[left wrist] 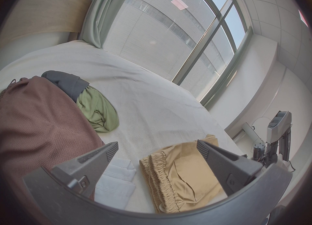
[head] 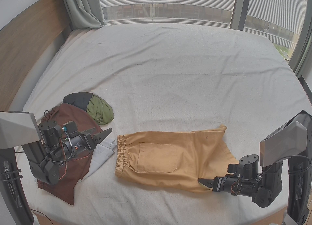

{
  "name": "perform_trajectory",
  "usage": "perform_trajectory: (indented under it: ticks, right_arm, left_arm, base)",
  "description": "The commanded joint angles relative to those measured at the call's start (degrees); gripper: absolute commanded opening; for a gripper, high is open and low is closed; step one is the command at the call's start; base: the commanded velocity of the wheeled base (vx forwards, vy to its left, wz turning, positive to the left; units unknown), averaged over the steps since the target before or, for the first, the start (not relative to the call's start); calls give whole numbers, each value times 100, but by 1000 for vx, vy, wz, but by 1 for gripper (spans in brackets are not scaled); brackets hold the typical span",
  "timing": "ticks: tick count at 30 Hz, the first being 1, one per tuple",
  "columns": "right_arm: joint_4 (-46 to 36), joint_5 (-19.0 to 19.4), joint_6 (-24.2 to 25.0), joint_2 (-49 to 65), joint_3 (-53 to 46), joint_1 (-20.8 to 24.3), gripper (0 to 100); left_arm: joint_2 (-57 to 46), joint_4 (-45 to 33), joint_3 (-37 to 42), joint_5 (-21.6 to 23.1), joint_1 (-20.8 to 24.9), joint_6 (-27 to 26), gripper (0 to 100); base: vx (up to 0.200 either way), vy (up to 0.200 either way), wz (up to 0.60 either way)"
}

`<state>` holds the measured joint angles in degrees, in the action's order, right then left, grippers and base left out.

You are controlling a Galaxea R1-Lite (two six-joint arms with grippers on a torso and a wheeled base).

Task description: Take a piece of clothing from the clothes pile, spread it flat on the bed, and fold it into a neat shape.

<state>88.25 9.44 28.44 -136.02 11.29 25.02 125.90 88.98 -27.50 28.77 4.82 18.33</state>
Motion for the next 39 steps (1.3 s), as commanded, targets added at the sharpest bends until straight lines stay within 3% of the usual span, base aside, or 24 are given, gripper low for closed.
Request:
perform_trajectory:
  ticks: [1,6,14,21,31,39]
  right_arm:
    - [-1,14,-49,-30,-162,47,100]
    - [-1,181,-304,32,-496,91,100]
    - [-1,1491,-603,700,-1006,223,100]
    - [-1,1992,-612,1350,-1111,293,100]
    - [-1,2106,-568,1869,-1032,179,100]
    - [-1,2071,-559,1834,-777,-190,100]
  left_arm:
    - [4,5,-1,129,2,12,100]
    - [-13,14,34,349,-16,3,100]
    - [-66,23,105,823,2,-14,100]
    - [-75,23,175,1052,2,-5,100]
    - [-48,14,298,1263,46,21,100]
    - [13,5,377,1368,99,214,100]
  base:
    - [0,0,0]
    - [0,0,0]
    - [0,0,0]
    - [0,0,0]
    - [0,0,0]
    - [0,0,0]
